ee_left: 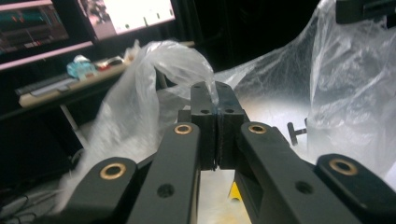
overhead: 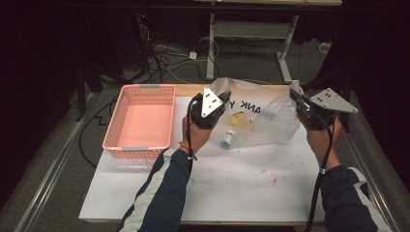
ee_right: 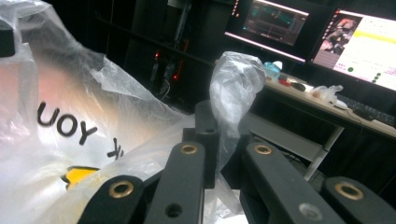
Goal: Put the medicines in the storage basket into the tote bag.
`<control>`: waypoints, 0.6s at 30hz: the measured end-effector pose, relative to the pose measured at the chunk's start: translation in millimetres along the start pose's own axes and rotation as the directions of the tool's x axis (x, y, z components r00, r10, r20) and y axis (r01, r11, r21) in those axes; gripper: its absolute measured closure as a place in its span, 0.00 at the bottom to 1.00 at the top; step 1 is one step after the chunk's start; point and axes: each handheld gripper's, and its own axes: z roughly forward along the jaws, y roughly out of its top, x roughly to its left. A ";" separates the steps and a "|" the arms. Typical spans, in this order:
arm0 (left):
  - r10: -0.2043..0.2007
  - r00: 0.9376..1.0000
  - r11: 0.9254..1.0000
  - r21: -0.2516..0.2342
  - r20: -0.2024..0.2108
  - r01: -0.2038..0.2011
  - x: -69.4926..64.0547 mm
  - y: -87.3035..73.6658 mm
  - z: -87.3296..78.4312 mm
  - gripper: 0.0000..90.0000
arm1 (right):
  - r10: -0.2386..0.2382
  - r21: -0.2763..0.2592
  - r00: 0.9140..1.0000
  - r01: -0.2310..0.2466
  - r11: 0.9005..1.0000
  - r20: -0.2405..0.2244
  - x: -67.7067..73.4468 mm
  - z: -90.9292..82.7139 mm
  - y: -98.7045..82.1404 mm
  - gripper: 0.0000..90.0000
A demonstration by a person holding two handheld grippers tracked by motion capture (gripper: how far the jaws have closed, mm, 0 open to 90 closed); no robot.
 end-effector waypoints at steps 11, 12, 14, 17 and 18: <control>0.033 0.999 0.997 -0.072 -0.001 -0.033 1.7 39.7 -10.0 0.96 | 0.012 -0.060 1.000 -0.013 0.998 -0.020 -4.8 -7.8 30.8 0.99; 0.037 0.999 0.996 -0.078 -0.004 -0.037 2.1 42.4 -10.4 0.96 | 0.015 -0.065 1.000 -0.017 0.998 -0.022 -5.2 -8.1 33.9 0.99; 0.025 1.000 0.996 -0.089 -0.001 -0.025 4.1 48.4 -10.6 0.96 | 0.010 -0.076 1.000 -0.011 0.997 -0.019 -6.1 -8.0 40.7 0.99; 0.036 0.999 0.995 -0.093 0.001 -0.035 4.5 58.0 -9.6 0.96 | 0.006 -0.080 1.000 -0.007 0.997 -0.019 -6.6 -5.4 50.2 0.99; 0.041 0.999 0.994 -0.097 0.003 -0.040 3.8 60.8 -9.5 0.96 | 0.001 -0.083 1.000 -0.002 0.997 -0.017 -6.7 -4.0 52.7 0.99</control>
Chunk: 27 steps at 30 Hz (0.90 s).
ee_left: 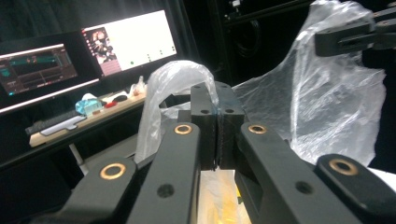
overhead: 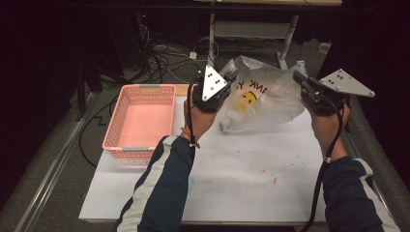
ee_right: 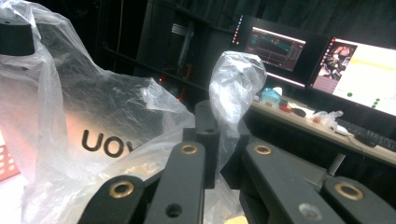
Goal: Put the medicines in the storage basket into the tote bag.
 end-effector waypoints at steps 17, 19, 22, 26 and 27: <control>0.016 1.000 0.999 -0.046 0.023 -0.015 -6.1 23.4 -13.1 0.96 | 0.005 -0.058 1.000 -0.007 0.998 -0.026 8.0 -7.9 27.5 1.00; 0.021 0.999 0.997 -0.069 0.027 -0.019 -8.0 30.6 -18.7 0.96 | -0.001 -0.090 0.999 -0.002 0.996 -0.034 10.1 -14.8 36.8 1.00; 0.024 0.999 0.995 -0.102 0.031 -0.021 -12.7 42.2 -28.5 0.96 | -0.001 -0.120 0.999 -0.004 0.993 -0.042 12.2 -23.5 46.9 1.00; 0.022 0.999 0.994 -0.107 0.034 -0.018 -13.9 44.5 -32.1 0.96 | -0.016 -0.146 0.999 0.010 0.989 -0.042 16.0 -30.0 53.1 1.00; 0.020 0.999 0.994 -0.103 0.029 -0.017 -13.0 42.2 -30.9 0.96 | -0.018 -0.143 0.999 0.012 0.990 -0.042 16.2 -29.1 52.2 1.00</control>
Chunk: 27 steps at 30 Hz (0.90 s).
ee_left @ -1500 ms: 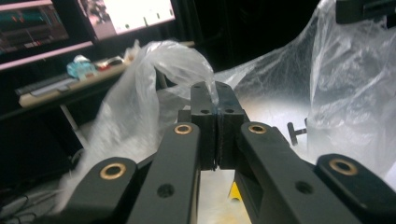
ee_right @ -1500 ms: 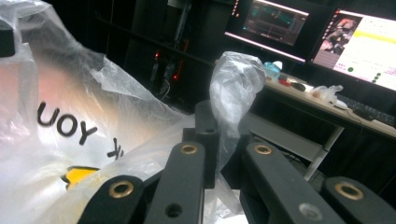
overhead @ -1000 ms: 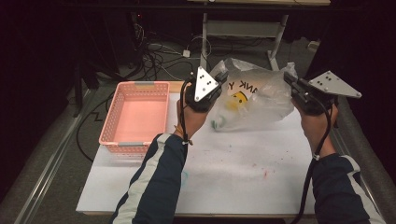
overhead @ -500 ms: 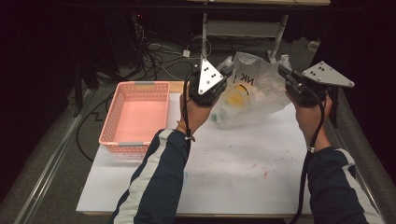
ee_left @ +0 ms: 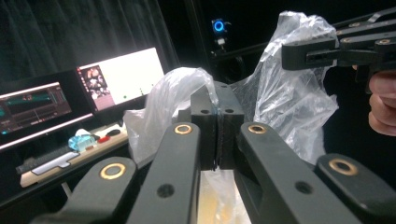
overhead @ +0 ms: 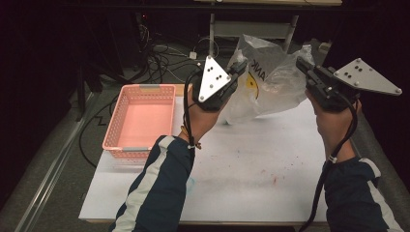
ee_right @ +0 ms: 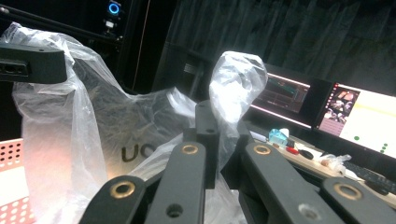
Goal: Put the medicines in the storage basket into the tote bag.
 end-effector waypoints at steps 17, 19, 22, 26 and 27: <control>-0.059 0.993 0.995 0.077 -0.099 0.067 10.6 -47.2 11.7 0.51 | 0.051 0.115 0.996 -0.059 0.992 0.071 -15.8 28.8 -48.1 1.00; -0.045 0.992 0.995 0.088 -0.122 0.055 8.6 -55.7 10.9 0.42 | 0.043 0.133 0.996 -0.054 0.990 0.084 -17.4 31.0 -52.6 1.00; -0.048 0.990 0.992 0.107 -0.131 0.062 7.5 -69.0 9.8 0.38 | 0.043 0.153 0.994 -0.057 0.987 0.096 -20.4 33.7 -58.8 0.99; -0.051 0.987 0.987 0.141 -0.154 0.073 11.8 -82.1 10.5 0.38 | 0.047 0.167 0.992 -0.067 0.984 0.116 -25.3 35.0 -64.9 0.91; -0.050 0.986 0.985 0.152 -0.161 0.075 13.8 -84.7 11.0 0.38 | 0.048 0.170 0.992 -0.067 0.983 0.114 -25.9 35.1 -65.6 0.86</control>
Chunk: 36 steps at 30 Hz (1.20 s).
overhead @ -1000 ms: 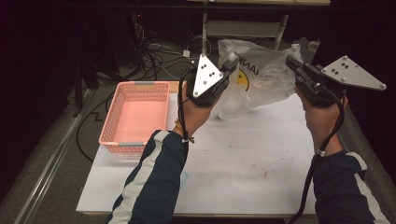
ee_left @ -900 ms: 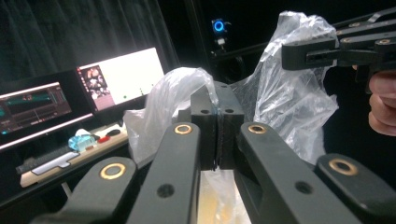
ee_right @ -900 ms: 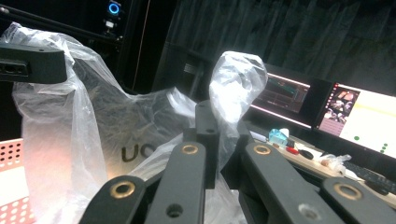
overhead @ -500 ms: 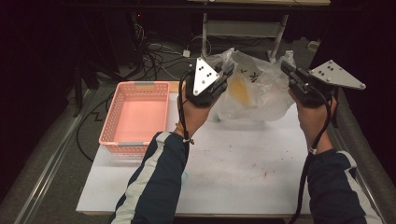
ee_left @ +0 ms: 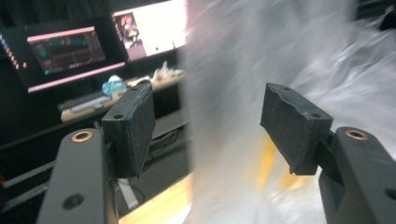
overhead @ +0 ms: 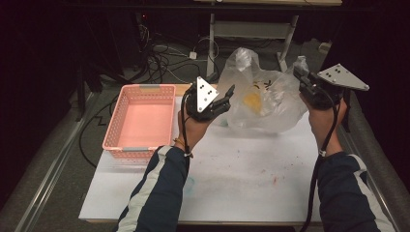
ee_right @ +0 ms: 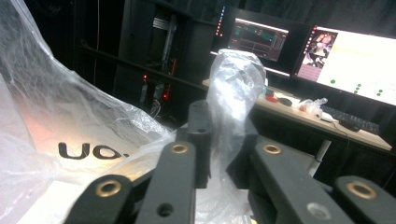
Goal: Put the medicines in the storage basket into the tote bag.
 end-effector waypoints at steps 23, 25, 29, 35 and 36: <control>0.061 0.997 0.984 0.171 -0.036 -0.054 17.8 -9.8 45.9 0.97 | -0.020 -0.097 0.995 0.030 0.995 0.098 -20.6 -38.3 23.8 0.37; 0.048 0.998 0.985 0.171 -0.050 -0.039 21.8 -11.0 46.0 0.97 | -0.014 -0.109 0.995 0.025 0.994 0.097 -24.1 -43.6 25.1 0.36; 0.028 0.997 0.984 0.178 -0.069 -0.015 27.1 -14.3 45.3 0.97 | -0.016 -0.121 0.998 0.024 0.992 0.066 -20.6 -59.5 22.7 0.35; 0.027 0.997 0.984 0.176 -0.076 -0.013 28.2 -16.2 40.6 0.94 | -0.035 -0.112 0.999 0.039 0.993 0.037 -7.8 -71.2 0.0 0.34; 0.031 0.997 0.984 0.178 -0.077 -0.017 28.3 -16.5 40.1 0.94 | -0.037 -0.108 0.999 0.040 0.993 0.033 -7.0 -71.4 -3.3 0.34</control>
